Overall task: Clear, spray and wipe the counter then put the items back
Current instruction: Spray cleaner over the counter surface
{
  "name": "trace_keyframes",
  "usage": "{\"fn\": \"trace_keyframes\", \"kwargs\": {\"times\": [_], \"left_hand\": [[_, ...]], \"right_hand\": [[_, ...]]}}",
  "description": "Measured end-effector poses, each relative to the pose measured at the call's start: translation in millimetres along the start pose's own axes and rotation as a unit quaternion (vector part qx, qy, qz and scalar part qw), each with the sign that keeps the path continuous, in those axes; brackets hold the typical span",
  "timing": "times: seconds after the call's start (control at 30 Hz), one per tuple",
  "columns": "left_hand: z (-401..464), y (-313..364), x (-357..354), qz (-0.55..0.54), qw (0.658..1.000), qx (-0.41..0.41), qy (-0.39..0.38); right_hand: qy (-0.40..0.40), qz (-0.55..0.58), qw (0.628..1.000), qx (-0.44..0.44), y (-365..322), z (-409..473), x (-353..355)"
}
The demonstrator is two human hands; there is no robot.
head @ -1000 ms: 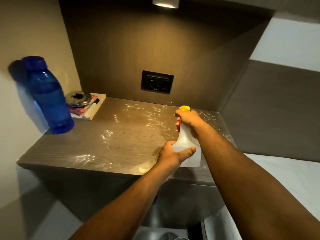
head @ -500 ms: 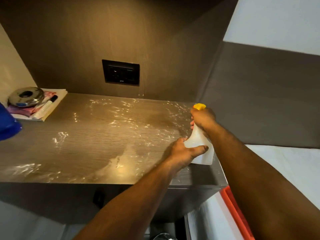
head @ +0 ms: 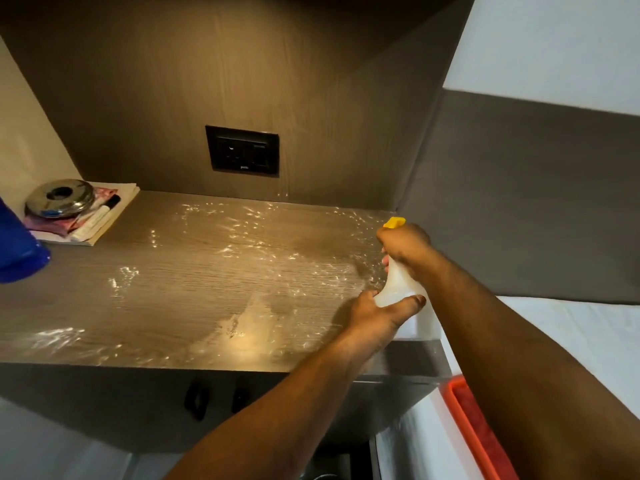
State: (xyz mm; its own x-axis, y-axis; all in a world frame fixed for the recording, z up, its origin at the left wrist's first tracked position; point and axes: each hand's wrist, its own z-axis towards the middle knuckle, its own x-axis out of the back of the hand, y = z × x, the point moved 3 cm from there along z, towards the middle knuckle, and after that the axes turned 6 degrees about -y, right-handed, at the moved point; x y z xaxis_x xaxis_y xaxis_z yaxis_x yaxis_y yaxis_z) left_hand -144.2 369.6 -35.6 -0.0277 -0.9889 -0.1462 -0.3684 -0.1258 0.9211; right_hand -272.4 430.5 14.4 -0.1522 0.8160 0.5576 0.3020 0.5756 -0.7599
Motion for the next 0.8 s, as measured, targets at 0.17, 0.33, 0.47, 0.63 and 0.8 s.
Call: {"fn": "trace_keyframes", "kwargs": {"times": [0.17, 0.33, 0.47, 0.63, 0.8], "left_hand": [[-36, -9, 18, 0.001, 1.0, 0.003, -0.03], [-59, -14, 42, 0.07, 0.989, -0.034, -0.124], [-67, -23, 39, 0.1, 0.977, -0.052, -0.179], [-80, -36, -10, 0.211, 0.942, -0.13, -0.225], [-88, -48, -81, 0.308, 0.881, -0.165, -0.318]], "right_hand": [[-0.028, 0.044, 0.999, 0.008, -6, -39, -19], [0.091, 0.063, 0.993, 0.047, 2, -96, -12], [0.16, 0.014, 0.986, 0.053, 26, -152, 12], [0.226, -0.002, 0.974, 0.026, 71, -219, 50], [0.307, 0.001, 0.951, -0.033, 133, -261, 95]]}}
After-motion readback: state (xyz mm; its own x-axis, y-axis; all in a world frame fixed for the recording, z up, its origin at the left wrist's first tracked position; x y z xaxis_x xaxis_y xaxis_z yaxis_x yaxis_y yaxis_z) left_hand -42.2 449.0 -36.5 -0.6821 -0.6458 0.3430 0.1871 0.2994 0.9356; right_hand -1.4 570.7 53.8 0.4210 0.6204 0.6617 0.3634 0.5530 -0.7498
